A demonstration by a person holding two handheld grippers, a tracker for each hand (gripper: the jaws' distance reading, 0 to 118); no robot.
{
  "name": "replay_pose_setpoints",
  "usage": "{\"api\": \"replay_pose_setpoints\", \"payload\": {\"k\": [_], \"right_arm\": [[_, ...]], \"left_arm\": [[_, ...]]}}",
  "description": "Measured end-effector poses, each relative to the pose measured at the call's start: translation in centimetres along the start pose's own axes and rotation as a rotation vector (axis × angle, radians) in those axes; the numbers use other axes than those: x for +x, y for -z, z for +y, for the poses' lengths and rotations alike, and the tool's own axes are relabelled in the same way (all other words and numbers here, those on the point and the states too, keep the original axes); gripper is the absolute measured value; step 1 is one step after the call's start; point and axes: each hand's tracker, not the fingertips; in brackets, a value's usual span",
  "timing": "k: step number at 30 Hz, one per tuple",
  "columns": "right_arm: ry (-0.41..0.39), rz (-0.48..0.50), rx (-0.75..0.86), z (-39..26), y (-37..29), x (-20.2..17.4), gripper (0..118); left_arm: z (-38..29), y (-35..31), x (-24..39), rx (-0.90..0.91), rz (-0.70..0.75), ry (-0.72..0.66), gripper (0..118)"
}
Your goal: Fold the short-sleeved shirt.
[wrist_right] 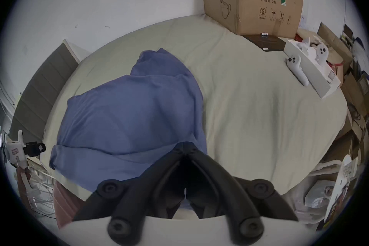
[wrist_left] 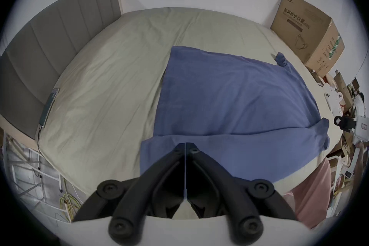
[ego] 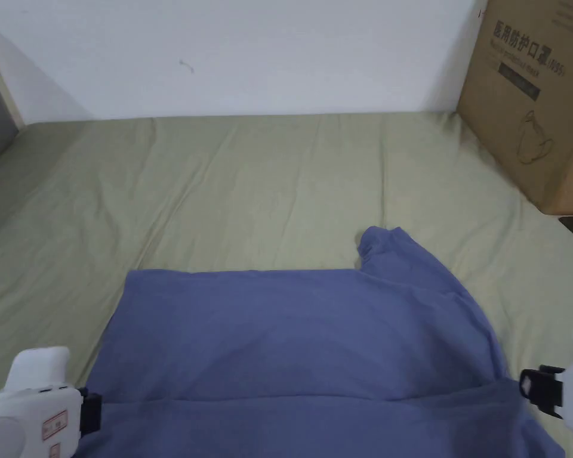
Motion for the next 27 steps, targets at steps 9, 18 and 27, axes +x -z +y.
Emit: {"api": "replay_pose_setpoints", "payload": {"k": [9,18,27], "right_arm": [[0.036,0.083,-0.078,3.2,5.7,-1.5,0],[-0.072,-0.027,-0.092,16.4,16.4,-2.3,83],[-0.094,-0.050,-0.256,18.8,24.0,-1.7,59]], "left_arm": [[1.7,3.3,0.7,-0.057,-0.005,-0.028,0],[5.0,6.1,1.4,-0.091,0.024,0.003,0],[5.3,6.0,1.2,-0.116,0.051,-0.021,0]]}}
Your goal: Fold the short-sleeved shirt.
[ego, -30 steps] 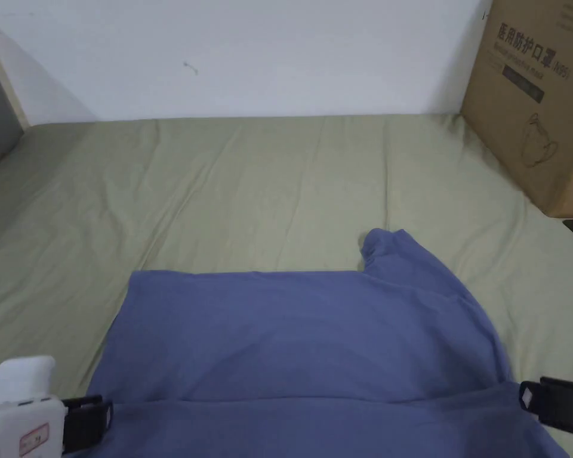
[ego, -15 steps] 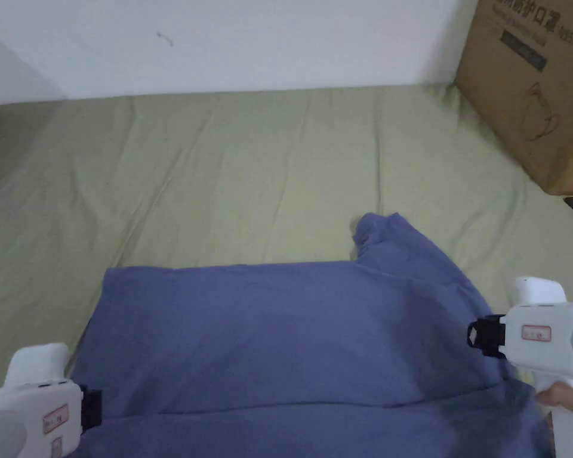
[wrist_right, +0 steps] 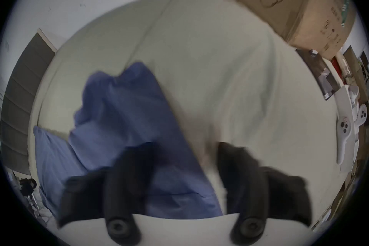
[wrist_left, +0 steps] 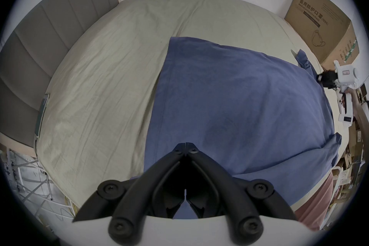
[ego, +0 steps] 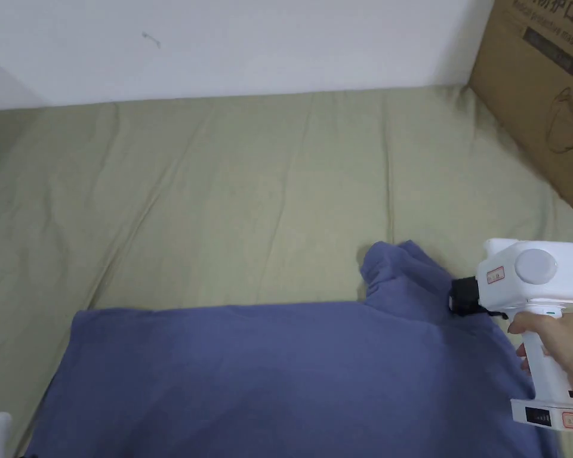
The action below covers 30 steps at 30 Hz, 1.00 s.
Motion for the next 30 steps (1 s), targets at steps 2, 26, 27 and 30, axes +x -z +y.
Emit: {"api": "replay_pose_setpoints", "payload": {"k": [2,26,27,30], "right_arm": [[-0.040,-0.032,0.069,-0.7,-0.2,-0.5,38],[-0.047,-0.007,0.047,0.5,-2.4,-0.7,0],[-0.051,-0.009,0.045,0.5,-2.3,-0.8,0],[-0.056,-0.015,0.038,0.5,-2.2,-1.0,0]], "left_arm": [[-0.2,-0.3,-0.3,-0.006,0.004,-0.012,0],[18.8,13.7,-1.6,-0.007,0.028,-0.128,100],[18.8,14.4,-1.6,0.004,0.029,-0.127,92],[17.6,14.8,-1.3,-0.027,0.078,-0.102,80]]}}
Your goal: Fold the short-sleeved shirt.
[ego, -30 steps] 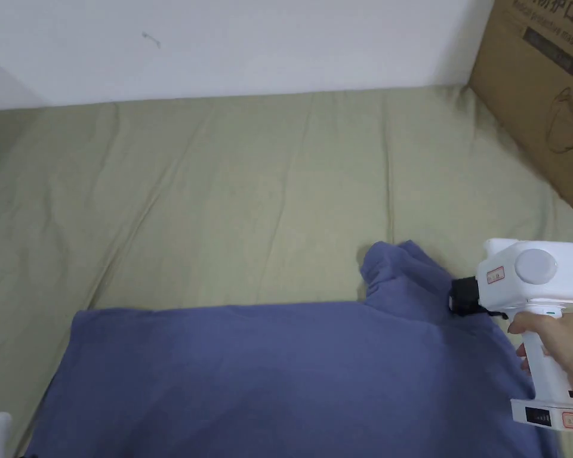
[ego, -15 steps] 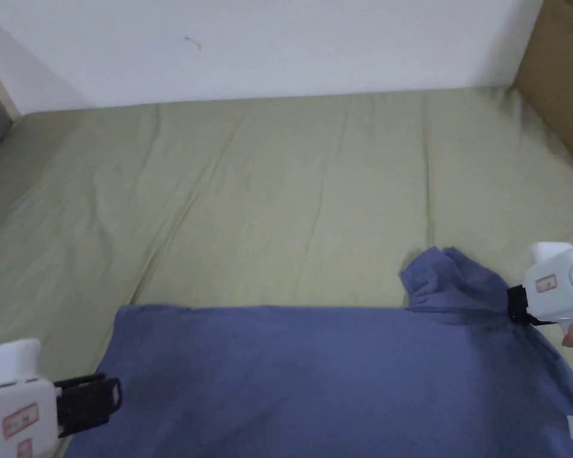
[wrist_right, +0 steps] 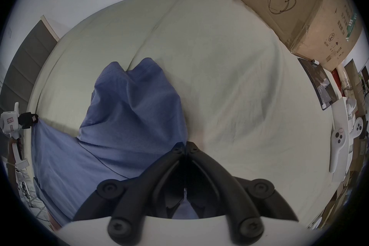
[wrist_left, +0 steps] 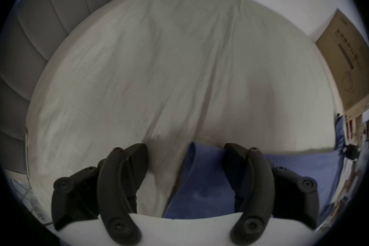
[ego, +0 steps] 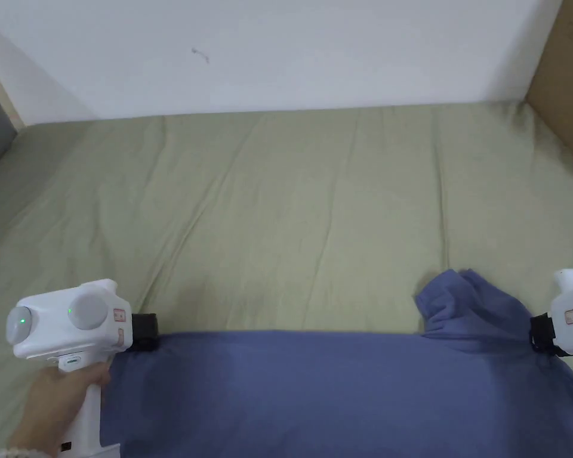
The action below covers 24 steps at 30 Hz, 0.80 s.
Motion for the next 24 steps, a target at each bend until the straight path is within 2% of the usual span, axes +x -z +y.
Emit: {"api": "replay_pose_setpoints", "payload": {"k": [1,2,3,4,7,9,12,15,20,24], "right_arm": [[0.002,0.000,0.000,0.0,-0.1,0.0,0],[0.002,0.001,0.002,0.0,-0.2,0.1,0],[0.004,0.004,0.007,0.1,-0.6,0.1,0],[0.008,0.010,0.011,0.1,-1.0,0.2,0],[0.019,0.069,0.059,-0.3,-3.6,0.2,0],[-0.053,0.032,0.099,-1.0,-6.0,-0.2,0],[-0.060,0.068,0.129,-2.7,-9.8,0.0,0],[-0.086,0.059,0.163,-5.2,-13.3,0.4,0],[-0.044,0.110,0.170,-11.4,-17.6,1.5,0],[-0.051,0.098,0.100,-18.5,-18.4,2.1,0]], "left_arm": [[0.0,-0.8,0.3,0.039,-0.025,-0.006,76],[0.2,-1.7,0.6,0.041,0.001,0.028,51],[0.3,-2.6,0.6,0.055,-0.011,0.058,18],[0.0,-3.1,0.3,0.050,-0.050,0.052,2],[-0.3,-6.0,0.0,0.063,-0.103,0.033,2],[-1.2,-8.4,-1.1,0.124,-0.156,0.014,2],[-3.5,-12.8,-2.4,0.178,-0.140,0.054,2],[-6.3,-17.2,-3.8,0.213,-0.135,0.072,2],[-12.7,-21.7,-6.4,0.224,-0.147,0.097,2],[-18.7,-22.3,-7.4,0.144,-0.121,0.140,2]]}}
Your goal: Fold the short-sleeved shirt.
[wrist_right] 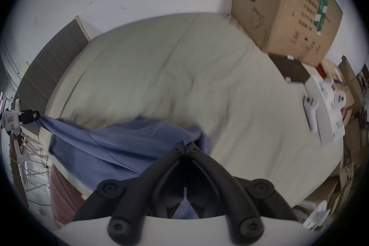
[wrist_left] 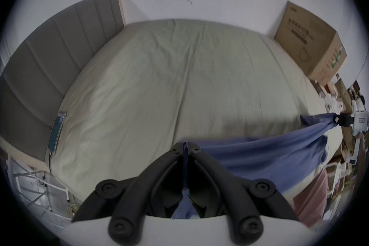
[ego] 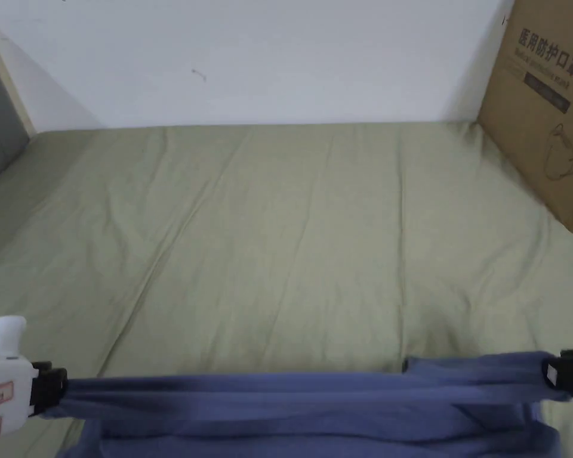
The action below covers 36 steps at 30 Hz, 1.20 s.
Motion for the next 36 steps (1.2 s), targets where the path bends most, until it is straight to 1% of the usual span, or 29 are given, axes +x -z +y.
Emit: {"api": "replay_pose_setpoints", "payload": {"k": [2,5,6,9,10,11,12,13,14,15,16,17,18,20,21,22,23,24,25,26,27,28,29,31,32,33,34,35,36], "right_arm": [[0.014,0.011,-0.051,-3.4,0.1,0.1,0],[0.047,-0.005,-0.108,-7.8,0.5,0.4,0],[0.069,0.000,-0.118,-8.9,0.6,0.6,0],[0.129,0.017,-0.116,-11.0,0.8,0.7,0],[0.118,0.022,-0.104,-11.4,0.8,0.7,0],[0.103,0.016,-0.095,-11.6,1.0,0.3,0],[0.094,0.001,-0.097,-11.7,1.2,0.1,4],[0.088,-0.014,-0.098,-11.6,1.1,-0.3,18],[0.083,-0.022,-0.094,-11.5,0.8,-0.4,37],[0.075,-0.027,-0.083,-11.4,0.4,-0.6,51],[0.071,-0.046,-0.067,-11.2,0.1,-0.8,63],[0.062,-0.069,-0.043,-10.8,-0.4,-1.2,70],[0.045,-0.084,-0.021,-10.4,-0.9,-1.6,70],[0.031,-0.062,0.013,-9.7,-1.5,-2.7,69],[0.030,-0.033,0.048,-9.3,-1.8,-3.4,67],[0.048,-0.002,0.085,-8.9,-2.0,-3.9,58],[0.061,0.027,0.130,-8.7,-2.2,-4.7,22],[0.090,0.025,0.208,-8.5,-2.4,-5.8,0],[0.141,0.013,0.251,-8.2,-2.4,-6.6,0],[0.178,0.044,0.262,-8.0,-2.3,-7.3,0],[0.200,0.109,0.274,-7.6,-1.8,-8.0,0],[0.208,0.146,0.268,-7.4,-1.3,-8.8,0],[0.180,0.160,0.226,-7.1,-0.6,-10.0,0],[0.100,0.152,0.206,-7.0,0.4,-12.0,0],[0.065,0.162,0.186,-7.0,0.7,-13.0,0],[0.040,0.184,0.168,-7.0,1.1,-13.8,0],[0.032,0.196,0.161,-6.8,1.9,-13.9,0],[0.030,0.201,0.153,-6.9,2.4,-14.6,0],[0.016,0.218,0.136,-6.9,2.8,-15.2,0]], "left_arm": [[-2.6,0.3,0.0,-0.051,0.022,0.020,2],[-5.8,1.1,-0.5,-0.111,0.010,-0.025,2],[-6.5,1.3,-0.7,-0.118,0.008,-0.030,2],[-7.9,1.6,-0.4,-0.129,0.059,-0.018,2],[-8.1,1.9,-0.3,-0.130,0.058,-0.018,3],[-8.2,2.2,-0.3,-0.128,0.061,-0.022,11],[-8.2,3.0,-0.9,-0.136,0.073,-0.023,27],[-8.2,3.1,-0.9,-0.145,0.100,-0.022,49],[-8.2,2.9,-0.9,-0.153,0.128,-0.013,80],[-8.2,2.7,-1.0,-0.152,0.127,-0.009,98],[-8.1,2.0,-0.8,-0.131,0.125,-0.010,105],[-7.9,1.3,-1.0,-0.107,0.108,-0.016,105],[-7.6,0.9,-1.2,-0.100,0.094,-0.027,105],[-7.5,0.1,-1.3,-0.079,0.073,-0.074,103],[-7.4,-0.2,-1.4,-0.063,0.047,-0.107,95],[-7.4,-0.6,-1.6,-0.049,0.010,-0.137,77],[-7.5,-0.7,-1.7,-0.035,-0.035,-0.169,40],[-7.8,-0.6,-2.0,-0.031,-0.071,-0.206,12],[-8.1,-0.5,-2.1,-0.035,-0.100,-0.237,2],[-8.4,-0.4,-2.2,-0.033,-0.104,-0.264,1],[-8.8,-0.5,-2.4,-0.008,-0.095,-0.291,0],[-9.3,-1.2,-1.8,-0.017,-0.100,-0.284,0],[-9.5,-1.3,-2.0,-0.013,-0.107,-0.305,0],[-10.0,-1.5,-2.8,-0.005,-0.127,-0.365,0],[-10.1,-1.7,-3.4,0.000,-0.137,-0.399,2],[-10.4,-1.8,-4.1,0.014,-0.162,-0.437,9],[-10.7,-1.8,-4.5,0.017,-0.202,-0.461,15],[-11.0,-1.7,-5.1,0.005,-0.249,-0.484,15],[-11.3,-1.0,-6.2,-0.017,-0.266,-0.517,39]]}}
